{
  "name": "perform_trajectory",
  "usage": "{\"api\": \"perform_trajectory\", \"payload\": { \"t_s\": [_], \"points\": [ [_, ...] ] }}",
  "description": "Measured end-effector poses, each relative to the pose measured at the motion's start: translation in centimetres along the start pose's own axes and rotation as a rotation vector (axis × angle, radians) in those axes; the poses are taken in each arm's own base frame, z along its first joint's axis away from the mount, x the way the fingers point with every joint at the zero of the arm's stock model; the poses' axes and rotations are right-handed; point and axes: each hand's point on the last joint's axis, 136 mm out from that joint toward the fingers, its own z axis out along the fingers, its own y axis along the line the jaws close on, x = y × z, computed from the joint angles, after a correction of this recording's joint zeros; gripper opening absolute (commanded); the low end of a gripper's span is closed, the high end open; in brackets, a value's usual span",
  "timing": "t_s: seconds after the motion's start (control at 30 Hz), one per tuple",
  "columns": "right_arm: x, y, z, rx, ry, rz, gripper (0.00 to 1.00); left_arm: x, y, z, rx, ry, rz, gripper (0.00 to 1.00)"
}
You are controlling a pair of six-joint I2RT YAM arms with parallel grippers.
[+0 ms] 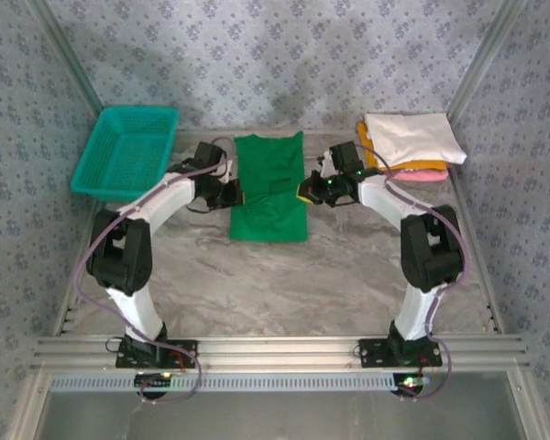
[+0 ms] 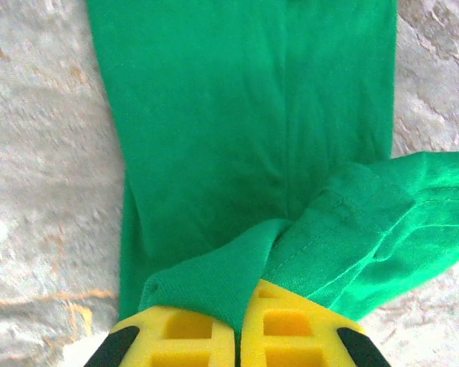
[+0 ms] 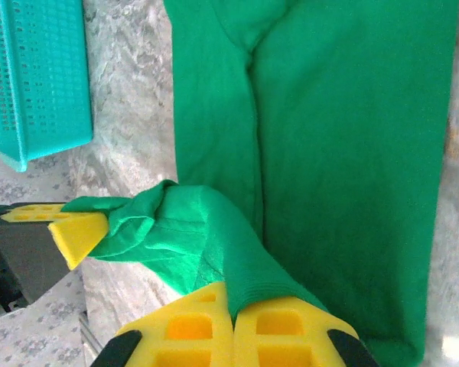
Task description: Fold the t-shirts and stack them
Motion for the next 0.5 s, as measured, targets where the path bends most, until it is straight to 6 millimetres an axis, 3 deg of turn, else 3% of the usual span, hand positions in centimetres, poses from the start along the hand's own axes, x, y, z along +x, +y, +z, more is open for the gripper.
{"api": "perform_trajectory", "payload": {
  "t_s": [0.17,0.33,0.5],
  "points": [
    [-2.1,-1.0,1.8,0.016,0.004,0.013,0.0,-2.4,0.7,1.7,-0.016,0.0,0.026,0.0],
    [-3.1,-2.4,3.1,0.036,0.016,0.032,0.0,-3.2,1.6,3.1,-0.029,0.018,0.03,0.0],
    [-4.1,-2.9,3.1,0.044,0.012,0.027,0.0,-3.8,2.4,3.7,-0.047,0.029,0.03,0.0]
  ]
}}
